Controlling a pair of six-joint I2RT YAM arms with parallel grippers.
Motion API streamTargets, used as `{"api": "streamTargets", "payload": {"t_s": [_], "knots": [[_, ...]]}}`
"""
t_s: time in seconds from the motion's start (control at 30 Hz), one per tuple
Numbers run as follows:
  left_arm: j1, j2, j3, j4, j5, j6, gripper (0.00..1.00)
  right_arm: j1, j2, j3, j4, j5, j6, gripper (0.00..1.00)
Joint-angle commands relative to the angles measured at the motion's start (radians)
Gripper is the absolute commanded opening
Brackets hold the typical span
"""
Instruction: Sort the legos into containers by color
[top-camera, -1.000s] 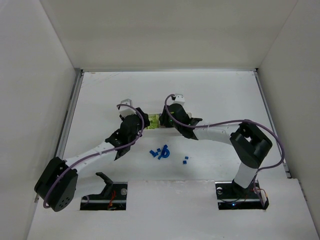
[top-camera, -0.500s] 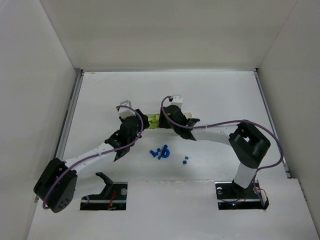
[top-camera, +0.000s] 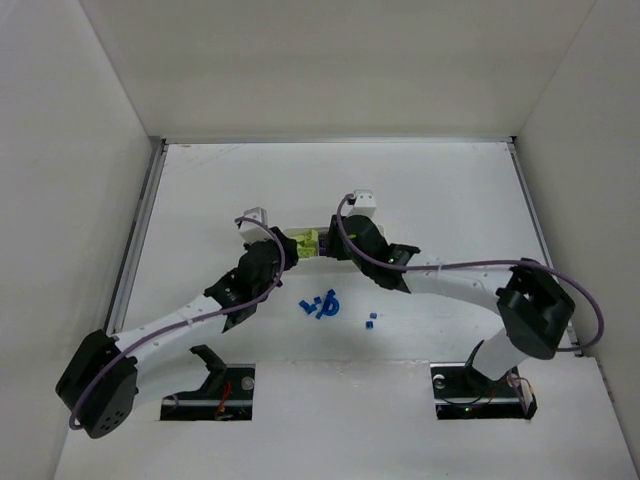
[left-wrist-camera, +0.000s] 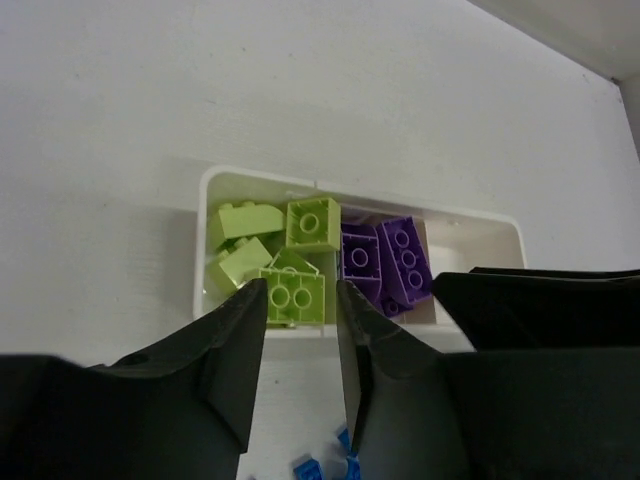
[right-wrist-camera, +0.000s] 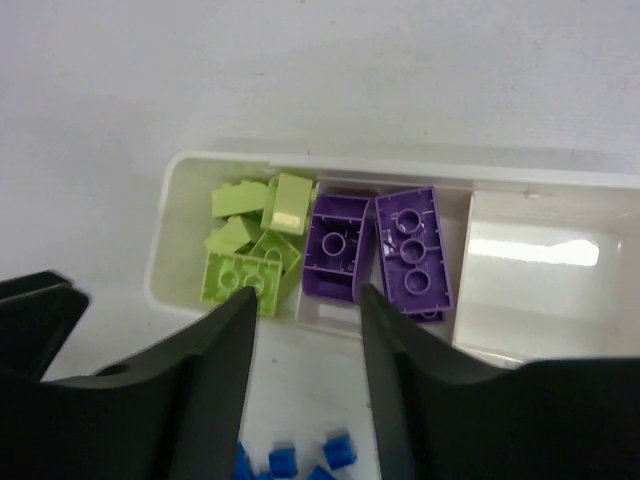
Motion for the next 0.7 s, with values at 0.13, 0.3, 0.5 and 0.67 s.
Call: {"api": "streamTargets", "payload": {"t_s": [0.13, 0.3, 0.5, 0.67], "knots": [[-0.124, -0.079, -0.059, -0.121, -0.015, -0.004, 0.25, 0.123, -0.194, -0.213, 0.005, -0.046, 0.04, 0.21], [-0.189, -0.099, -0.103, -0.197, -0.039, -0.053, 0.25, 0.223, -0.224, -0.311, -0.064, -0.084, 0.14, 0.32], [-0.249, -0.073, -0.129, -0.237, -0.033, -0.121, 0.28, 0.298, -0.193, -0.297, -0.076, -0.072, 0.188, 0.56], [-0.285, -0.053, -0.131, -0.237, -0.039, -0.139, 0.32, 0.308, -0.132, -0.255, -0.088, -0.047, 0.188, 0.6]]}}
